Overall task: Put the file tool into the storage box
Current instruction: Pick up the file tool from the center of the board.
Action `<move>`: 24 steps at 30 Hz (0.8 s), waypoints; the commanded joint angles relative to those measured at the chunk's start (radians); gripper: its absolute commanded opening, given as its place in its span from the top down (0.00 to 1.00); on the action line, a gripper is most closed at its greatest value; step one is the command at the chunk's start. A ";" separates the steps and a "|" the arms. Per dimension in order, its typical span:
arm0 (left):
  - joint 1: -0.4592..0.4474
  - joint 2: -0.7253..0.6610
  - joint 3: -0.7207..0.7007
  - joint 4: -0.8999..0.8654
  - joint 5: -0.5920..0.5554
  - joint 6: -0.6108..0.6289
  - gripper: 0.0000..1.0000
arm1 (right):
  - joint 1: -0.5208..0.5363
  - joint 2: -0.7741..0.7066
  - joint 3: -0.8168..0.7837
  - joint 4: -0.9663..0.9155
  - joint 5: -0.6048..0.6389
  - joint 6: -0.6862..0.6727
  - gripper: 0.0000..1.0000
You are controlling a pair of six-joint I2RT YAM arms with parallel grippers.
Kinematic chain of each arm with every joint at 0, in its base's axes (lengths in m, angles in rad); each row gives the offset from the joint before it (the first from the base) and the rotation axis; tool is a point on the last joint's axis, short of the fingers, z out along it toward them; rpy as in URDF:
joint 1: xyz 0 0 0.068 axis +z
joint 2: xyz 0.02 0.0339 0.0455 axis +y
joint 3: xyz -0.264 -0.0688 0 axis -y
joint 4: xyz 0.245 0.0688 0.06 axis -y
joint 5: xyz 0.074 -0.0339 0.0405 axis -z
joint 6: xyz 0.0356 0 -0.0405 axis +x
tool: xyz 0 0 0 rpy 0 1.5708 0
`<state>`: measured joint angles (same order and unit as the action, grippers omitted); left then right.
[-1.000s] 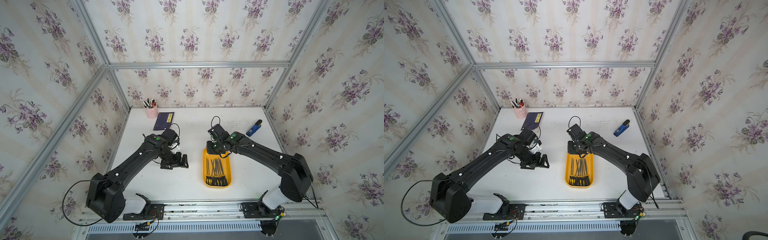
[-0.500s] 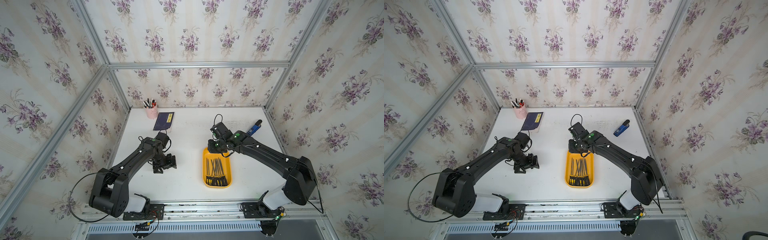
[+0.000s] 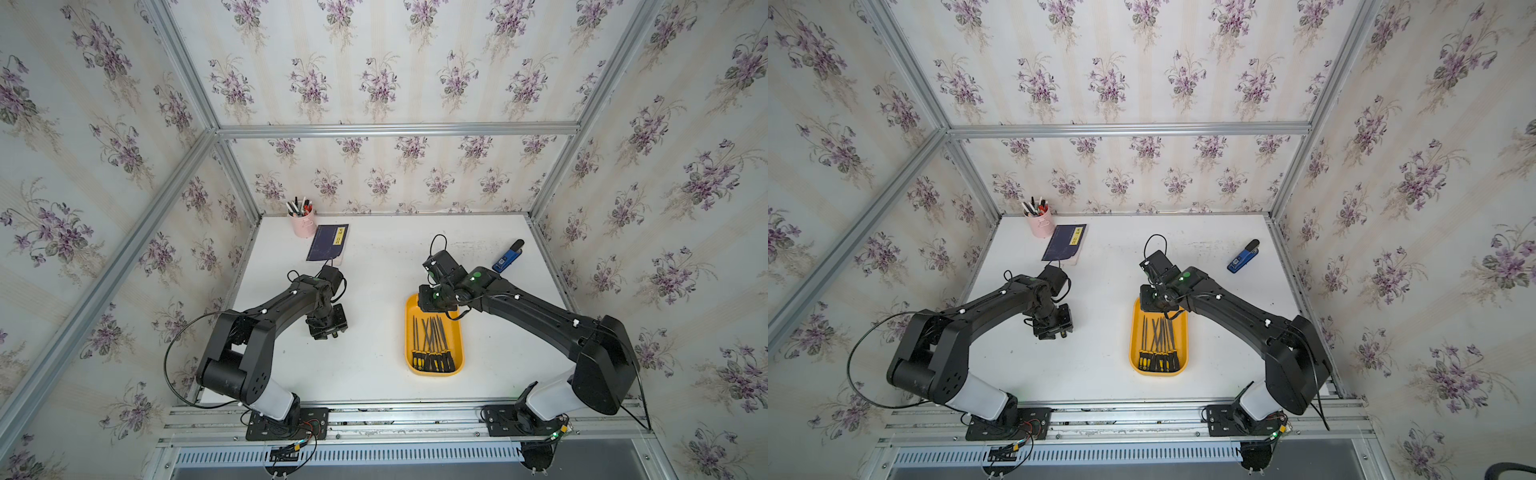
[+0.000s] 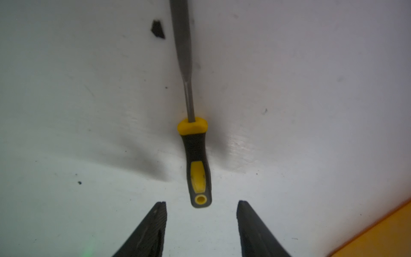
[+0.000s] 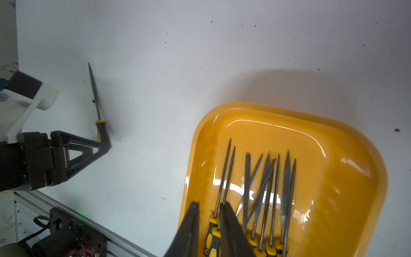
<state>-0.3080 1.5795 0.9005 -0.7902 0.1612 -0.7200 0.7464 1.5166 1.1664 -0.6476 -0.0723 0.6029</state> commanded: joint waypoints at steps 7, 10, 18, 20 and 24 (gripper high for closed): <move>-0.001 0.023 -0.023 0.031 -0.061 0.032 0.78 | 0.002 0.017 -0.005 0.034 -0.021 -0.005 0.78; -0.002 0.022 -0.027 0.035 -0.045 0.057 0.88 | 0.002 0.028 0.003 0.033 -0.027 -0.008 0.78; -0.003 -0.033 -0.039 -0.008 0.020 0.151 0.98 | 0.002 0.026 -0.006 0.037 -0.023 -0.012 0.78; -0.003 -0.056 -0.044 -0.027 0.049 0.175 0.98 | 0.001 0.024 -0.009 0.037 -0.017 -0.008 0.78; -0.018 -0.106 -0.049 -0.065 0.108 0.218 1.00 | 0.000 0.026 -0.011 0.035 -0.006 -0.003 0.79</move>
<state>-0.3195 1.4998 0.8555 -0.8051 0.2134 -0.5568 0.7467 1.5448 1.1553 -0.6212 -0.0944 0.6014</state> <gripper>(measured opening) 0.159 0.214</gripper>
